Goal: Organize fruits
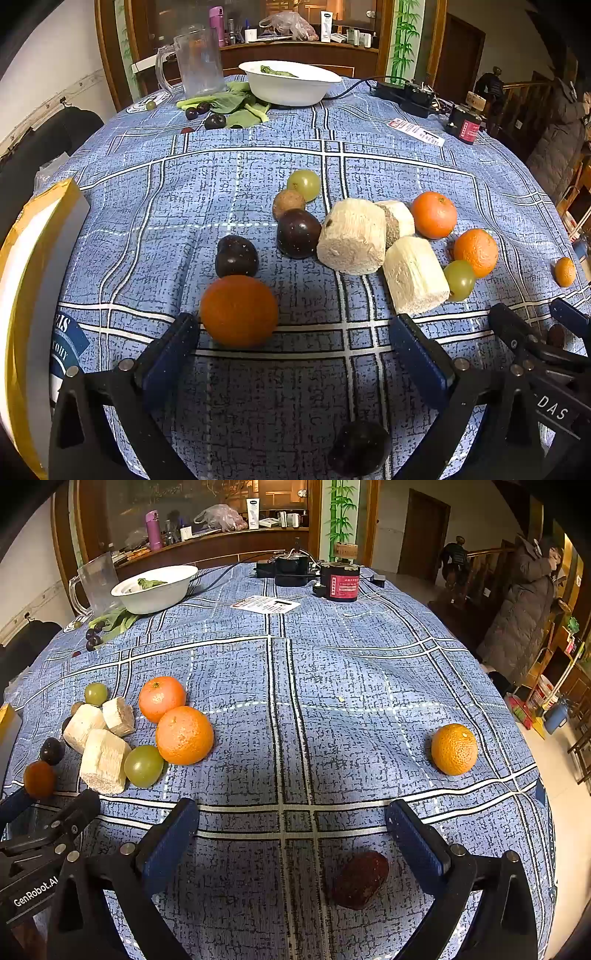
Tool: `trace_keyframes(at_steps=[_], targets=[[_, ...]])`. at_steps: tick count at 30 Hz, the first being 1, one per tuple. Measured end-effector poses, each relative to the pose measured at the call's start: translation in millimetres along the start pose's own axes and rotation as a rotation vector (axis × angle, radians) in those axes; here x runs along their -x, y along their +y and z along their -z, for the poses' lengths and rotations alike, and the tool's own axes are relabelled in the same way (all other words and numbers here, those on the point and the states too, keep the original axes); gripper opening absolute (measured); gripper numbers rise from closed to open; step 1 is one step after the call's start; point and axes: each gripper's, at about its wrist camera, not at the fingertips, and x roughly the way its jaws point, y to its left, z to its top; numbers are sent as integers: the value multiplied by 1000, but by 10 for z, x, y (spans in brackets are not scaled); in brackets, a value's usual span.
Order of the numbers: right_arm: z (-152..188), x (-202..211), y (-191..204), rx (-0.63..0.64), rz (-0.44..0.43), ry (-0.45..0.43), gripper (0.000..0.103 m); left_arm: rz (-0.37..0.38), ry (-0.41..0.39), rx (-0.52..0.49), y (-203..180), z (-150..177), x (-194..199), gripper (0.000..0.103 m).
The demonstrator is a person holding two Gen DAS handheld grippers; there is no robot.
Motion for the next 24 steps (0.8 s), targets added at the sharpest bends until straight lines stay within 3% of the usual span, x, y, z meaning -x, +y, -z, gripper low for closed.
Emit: trace_keyframes(at_steps=[24], targets=[[-1,0,-1,-1,-1,2,102,2,19,-11,-3,-7,2,103]])
